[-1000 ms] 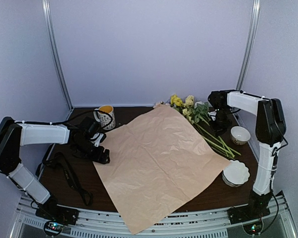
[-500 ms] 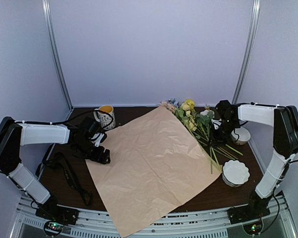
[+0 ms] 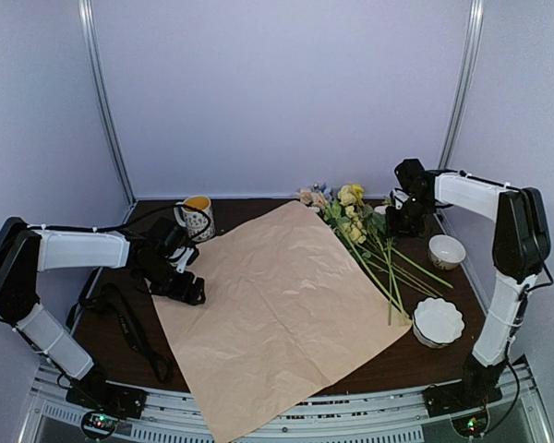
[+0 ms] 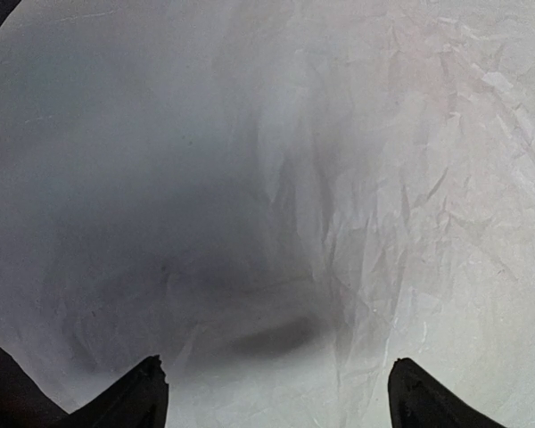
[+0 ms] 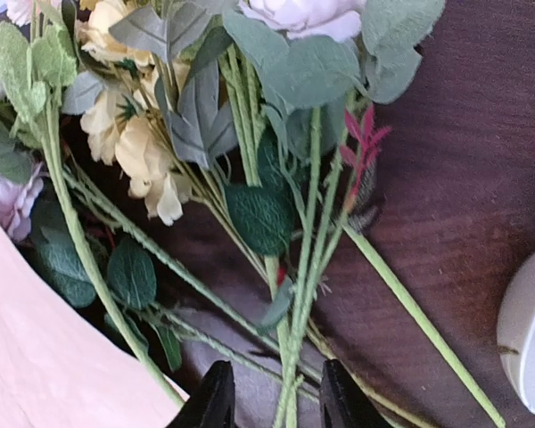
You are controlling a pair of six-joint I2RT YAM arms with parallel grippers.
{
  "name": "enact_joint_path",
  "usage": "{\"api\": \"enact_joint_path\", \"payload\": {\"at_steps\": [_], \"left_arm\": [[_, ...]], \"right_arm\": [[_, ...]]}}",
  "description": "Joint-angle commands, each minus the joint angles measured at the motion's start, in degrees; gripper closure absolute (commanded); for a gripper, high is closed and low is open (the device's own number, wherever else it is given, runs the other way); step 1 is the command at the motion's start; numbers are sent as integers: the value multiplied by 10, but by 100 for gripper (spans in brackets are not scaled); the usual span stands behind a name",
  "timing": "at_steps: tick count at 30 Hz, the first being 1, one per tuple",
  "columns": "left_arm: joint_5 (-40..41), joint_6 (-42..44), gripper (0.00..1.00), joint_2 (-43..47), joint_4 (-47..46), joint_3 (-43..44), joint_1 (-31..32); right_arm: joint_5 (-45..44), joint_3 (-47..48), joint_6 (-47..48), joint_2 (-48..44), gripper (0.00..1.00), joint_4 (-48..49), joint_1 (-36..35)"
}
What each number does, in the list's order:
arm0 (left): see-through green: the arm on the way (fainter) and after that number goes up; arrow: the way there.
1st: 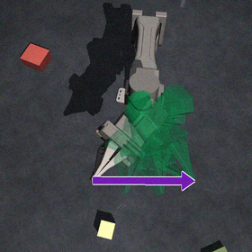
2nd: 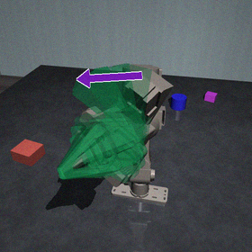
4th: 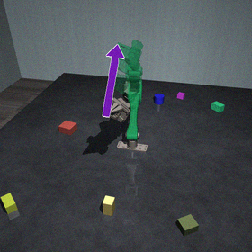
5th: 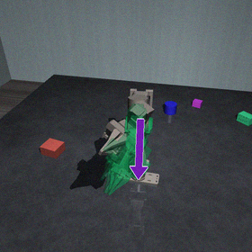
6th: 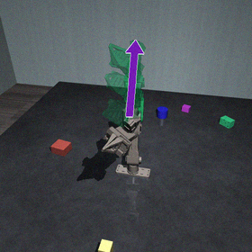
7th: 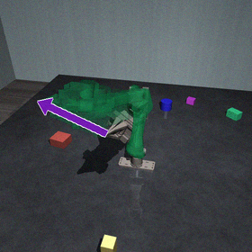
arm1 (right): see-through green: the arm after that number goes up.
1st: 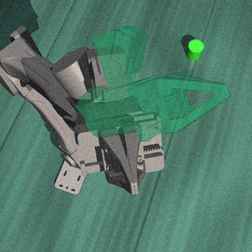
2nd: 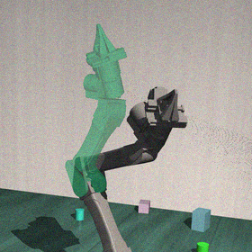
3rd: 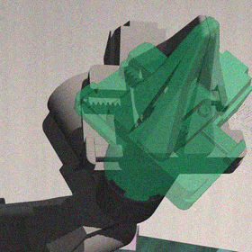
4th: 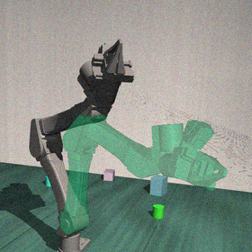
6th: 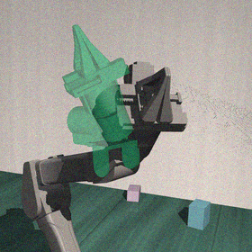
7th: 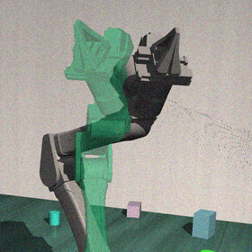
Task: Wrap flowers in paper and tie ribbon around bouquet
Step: Pick up the fake flower from the corner of the board.
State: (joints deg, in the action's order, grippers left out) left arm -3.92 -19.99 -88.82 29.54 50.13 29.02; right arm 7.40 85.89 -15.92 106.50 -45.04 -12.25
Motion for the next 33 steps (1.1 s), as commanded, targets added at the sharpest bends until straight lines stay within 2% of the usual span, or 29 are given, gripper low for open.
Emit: {"api": "enact_joint_path", "payload": {"at_steps": [1, 4, 10, 14, 18, 24, 33], "left_arm": [[-4, 1, 11, 12, -26, -10, -2], [-4, 0, 11, 16, -32, -17, -2], [-5, 5, 11, 21, -43, -32, -2], [-7, 7, 11, 24, -47, -37, -2], [-7, 8, 11, 24, -50, -38, -2], [-8, 8, 11, 24, -49, -37, -2], [-7, 7, 11, 24, -47, -37, -1]], "right_arm": [[-3, 72, -34, 91, 66, -36, 8], [-33, 103, -48, 126, 66, -57, 9], [-61, 97, -77, 140, 67, -48, 18], [-59, 102, -75, 150, 79, -54, 19], [-38, 88, -73, 140, 82, -39, 21], [-33, 57, -67, 118, 100, -18, 24], [-87, 26, -58, 60, 100, -5, 25]]}}
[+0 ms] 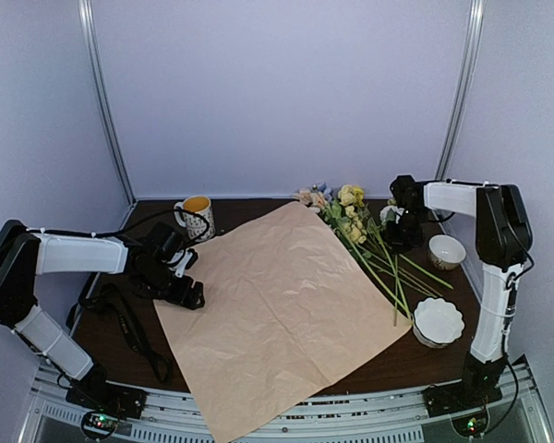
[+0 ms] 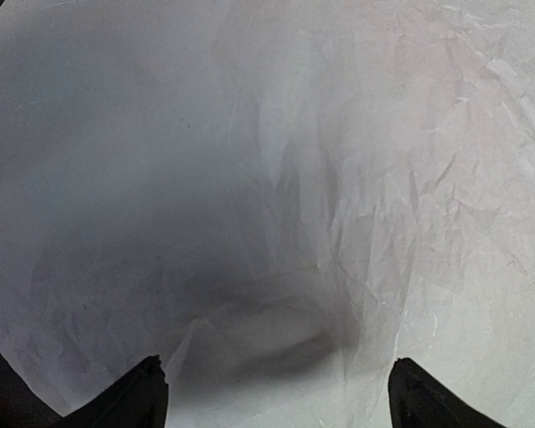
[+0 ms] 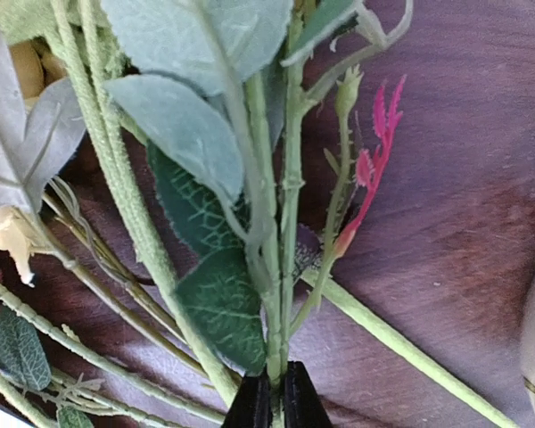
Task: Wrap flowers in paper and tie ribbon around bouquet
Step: Pick up the fake flower from the corner of the board.
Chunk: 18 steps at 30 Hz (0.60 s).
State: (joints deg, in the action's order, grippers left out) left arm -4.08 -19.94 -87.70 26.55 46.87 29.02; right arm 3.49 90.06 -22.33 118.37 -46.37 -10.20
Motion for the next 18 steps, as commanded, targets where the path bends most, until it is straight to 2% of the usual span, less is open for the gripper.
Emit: {"api": "enact_joint_path", "payload": {"at_steps": [1, 6, 9, 18], "left_arm": [[-6, 7, 11, 13, -17, -5, -2], [-5, 8, 11, 12, -18, -5, -1], [-5, 7, 11, 12, -18, -5, -2], [-5, 7, 11, 17, -18, -8, -1]], "right_arm": [[-61, -20, 6, -73, 100, 12, 4], [-154, -46, 4, -164, 100, 26, 5], [-233, -76, -1, -229, 100, 69, 5], [-333, -111, 56, -368, 100, 168, -3]]}}
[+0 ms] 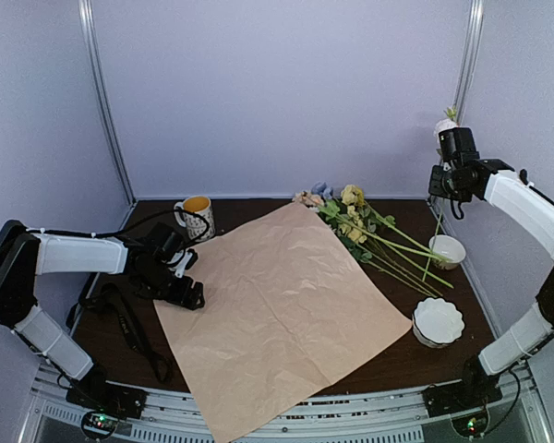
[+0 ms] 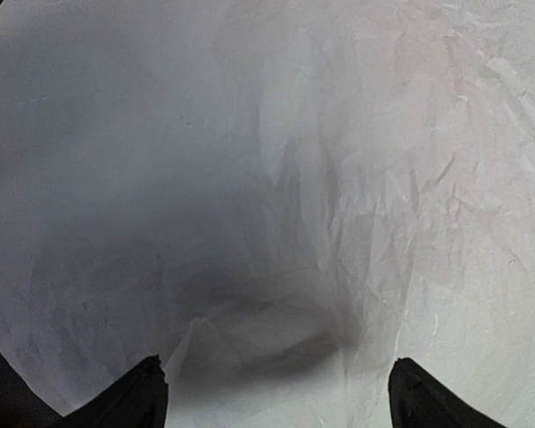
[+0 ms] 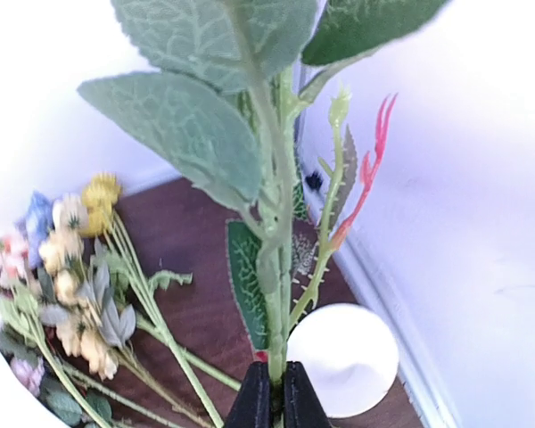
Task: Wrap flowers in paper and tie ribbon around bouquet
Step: Pick up the fake flower from the corner of the board, then place the fake flower on the flattened wrapping paper.
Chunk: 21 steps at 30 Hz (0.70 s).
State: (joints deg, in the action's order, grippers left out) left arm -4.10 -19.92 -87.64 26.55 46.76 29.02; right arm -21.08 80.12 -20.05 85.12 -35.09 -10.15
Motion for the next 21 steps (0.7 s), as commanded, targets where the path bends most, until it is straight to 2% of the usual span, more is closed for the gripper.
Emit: {"api": "enact_joint_path", "payload": {"at_steps": [1, 5, 7, 9, 12, 16, 19, 21], "left_arm": [[-6, 7, 11, 17, -18, -8, -1], [-6, 8, 11, 25, -18, -8, -2], [-6, 9, 11, 27, -17, -7, -2], [-4, 10, 11, 30, -15, -6, -2], [-2, 10, 11, 31, -13, -4, -2], [-4, 9, 11, 31, -13, -2, -2], [-4, 8, 11, 35, -11, 1, -2], [-3, 8, 10, 37, -10, 2, -2]], "right_arm": [[-108, -19, 45, -48, 100, 69, -6], [-158, -77, 127, -115, 100, 184, -34], [-113, -118, 172, -170, 100, 257, -51], [-3, -157, 189, -219, 100, 324, -59], [110, -183, 157, -266, 100, 348, -59], [111, -151, 84, -272, 100, 286, -59], [235, -131, -28, -252, 100, 251, -64], [302, -147, -119, -230, 100, 280, -93]]}}
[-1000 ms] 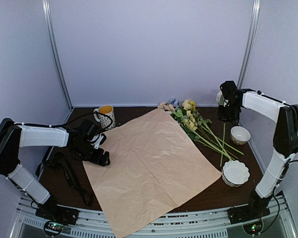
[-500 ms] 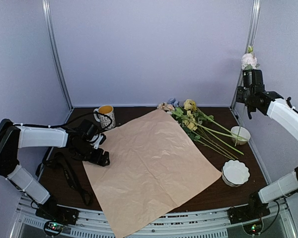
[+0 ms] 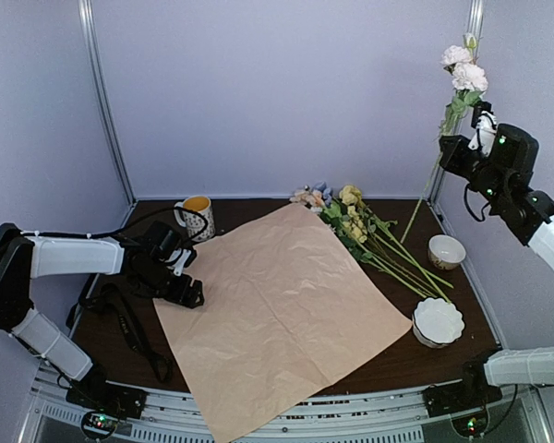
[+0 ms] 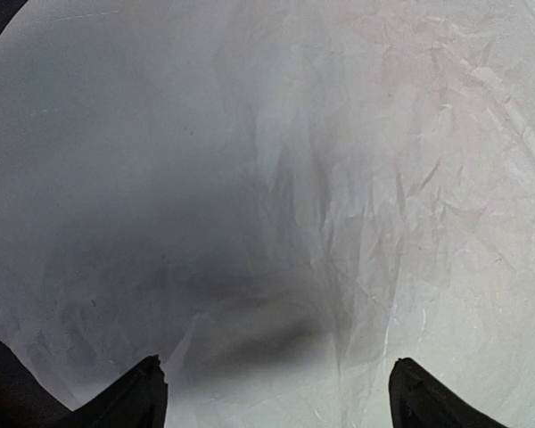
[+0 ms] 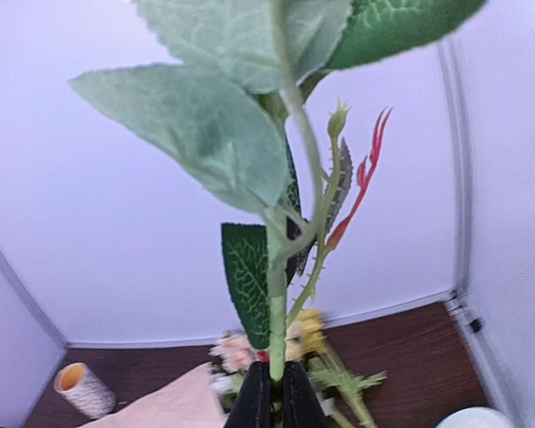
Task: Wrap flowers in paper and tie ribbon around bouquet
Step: Place the fake flower on the flattened wrapping paper.
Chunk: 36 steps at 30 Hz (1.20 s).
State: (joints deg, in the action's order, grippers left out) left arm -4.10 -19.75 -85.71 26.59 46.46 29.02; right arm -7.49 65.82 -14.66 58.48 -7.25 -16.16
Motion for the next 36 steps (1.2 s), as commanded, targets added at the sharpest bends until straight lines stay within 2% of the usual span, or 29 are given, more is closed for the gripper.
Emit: {"api": "enact_joint_path", "payload": {"at_steps": [1, 5, 9, 14, 21, 25, 26, 29, 30, 31, 33, 36], "left_arm": [[-3, 6, 10, 18, -10, 6, -2], [-3, 2, 10, 17, -12, 5, -1], [-5, -2, 10, 23, -15, 0, -2], [0, -1, 10, 41, -18, -9, -1], [3, 13, 10, 47, -19, -10, -1], [4, 16, 10, 51, -19, -12, -2], [3, 14, 10, 53, -19, -13, -2], [3, 14, 10, 63, -18, -15, -2], [3, 14, 9, 67, -16, -14, -2], [4, 15, 8, 70, -14, -12, -1], [5, 16, 8, 73, -9, -8, -2], [6, 18, 7, 73, -5, -3, -1]], "right_arm": [[185, -15, -214, 54, 100, 25, -59], [238, -8, -317, 175, 100, 107, -173], [281, 68, -398, 341, 100, 79, -238], [305, 115, -448, 443, 100, 81, -262], [350, 143, -471, 522, 100, 79, -261], [363, 206, -433, 555, 100, 12, -262], [363, 216, -423, 556, 98, -1, -261], [349, 227, -379, 539, 54, -57, -249], [335, 235, -346, 527, 41, -94, -243], [315, 252, -283, 515, 31, -141, -237], [250, 293, -181, 489, 28, -265, -223], [142, 310, -76, 440, 33, -391, -182]]}}
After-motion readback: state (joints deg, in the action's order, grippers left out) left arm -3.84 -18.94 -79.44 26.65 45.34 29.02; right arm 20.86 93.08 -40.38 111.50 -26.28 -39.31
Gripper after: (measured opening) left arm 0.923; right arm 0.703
